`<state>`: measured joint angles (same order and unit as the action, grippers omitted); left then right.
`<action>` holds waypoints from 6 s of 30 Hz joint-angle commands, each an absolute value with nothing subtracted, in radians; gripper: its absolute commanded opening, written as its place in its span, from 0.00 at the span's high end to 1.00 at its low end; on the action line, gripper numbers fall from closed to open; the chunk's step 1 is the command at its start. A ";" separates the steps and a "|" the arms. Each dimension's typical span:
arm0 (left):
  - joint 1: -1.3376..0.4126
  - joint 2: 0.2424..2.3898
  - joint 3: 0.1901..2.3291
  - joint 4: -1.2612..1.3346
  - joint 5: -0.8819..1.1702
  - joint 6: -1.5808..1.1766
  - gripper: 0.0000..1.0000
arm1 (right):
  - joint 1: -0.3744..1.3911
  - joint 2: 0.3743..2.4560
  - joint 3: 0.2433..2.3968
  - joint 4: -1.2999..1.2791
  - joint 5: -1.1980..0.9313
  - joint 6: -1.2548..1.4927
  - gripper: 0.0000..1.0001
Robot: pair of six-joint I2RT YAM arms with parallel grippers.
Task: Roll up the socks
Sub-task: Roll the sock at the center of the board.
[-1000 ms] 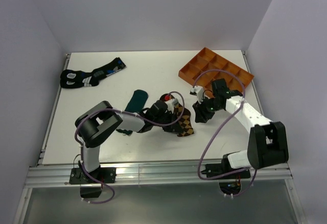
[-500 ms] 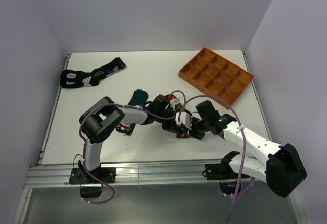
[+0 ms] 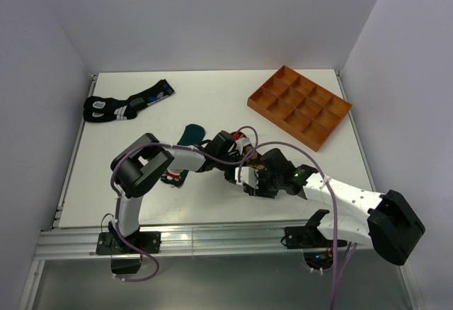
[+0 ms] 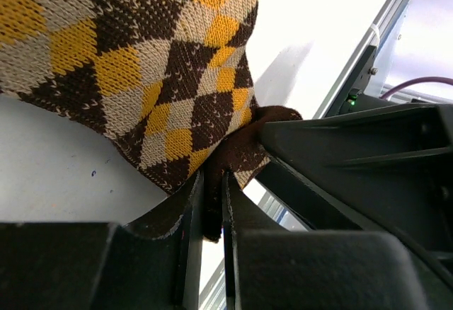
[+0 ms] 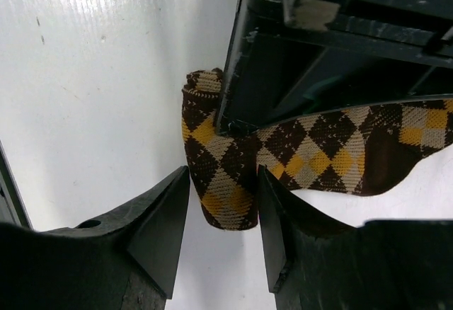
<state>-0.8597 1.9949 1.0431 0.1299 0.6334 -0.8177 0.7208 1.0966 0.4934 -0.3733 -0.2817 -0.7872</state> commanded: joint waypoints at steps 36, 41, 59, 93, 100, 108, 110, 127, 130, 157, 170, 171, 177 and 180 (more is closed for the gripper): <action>-0.903 1.844 0.749 0.436 0.278 -1.144 0.76 | 0.453 1.552 0.819 -0.721 -0.620 -0.870 0.96; -0.911 1.799 0.706 0.463 0.186 -1.101 0.64 | 0.407 1.698 0.929 -0.877 -0.667 -0.926 0.96; -1.025 1.624 0.554 0.816 0.034 -0.571 0.58 | 0.359 1.986 1.138 -1.091 -0.744 -0.928 0.95; -1.025 1.887 0.719 0.700 0.249 -0.538 0.92 | 0.308 2.057 1.218 -1.076 -0.769 -0.841 0.88; -1.023 1.914 0.813 0.450 0.224 -0.649 1.00 | 0.307 1.863 1.089 -0.868 -0.661 -0.733 0.66; -0.996 1.888 0.770 0.448 0.282 -0.776 1.00 | 0.290 1.688 1.008 -0.743 -0.608 -0.634 0.45; -0.991 1.884 0.767 0.446 0.307 -0.790 1.00 | 0.281 1.648 0.994 -0.732 -0.588 -0.612 0.43; -0.934 1.954 0.992 0.080 0.526 -0.839 1.00 | 0.235 1.189 0.720 -0.601 -0.552 -0.758 0.46; -0.913 1.977 1.032 0.011 0.574 -0.825 1.00 | 0.279 1.131 0.681 -0.601 -0.542 -0.798 0.47; -0.865 2.052 1.189 -0.146 0.607 -0.810 1.00 | 0.684 1.187 0.508 -0.351 -0.331 -0.736 0.60; -0.856 1.892 1.014 0.100 0.378 -0.930 0.60 | 0.577 1.287 0.577 -0.474 -0.483 -0.758 0.87; -0.854 1.861 0.999 0.121 0.361 -0.934 0.59 | 0.557 1.302 0.592 -0.491 -0.504 -0.774 0.87; -0.851 1.755 0.896 0.212 0.241 -0.951 0.57 | 0.427 1.468 0.739 -0.672 -0.621 -0.860 0.87; -0.850 1.704 0.847 0.229 0.180 -0.939 0.57 | 0.390 1.572 0.824 -0.777 -0.659 -0.900 0.87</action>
<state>-0.8536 1.7821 0.8764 0.1581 0.2970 -0.9405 0.4217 1.4975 0.7658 -0.6224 -0.6338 -0.8223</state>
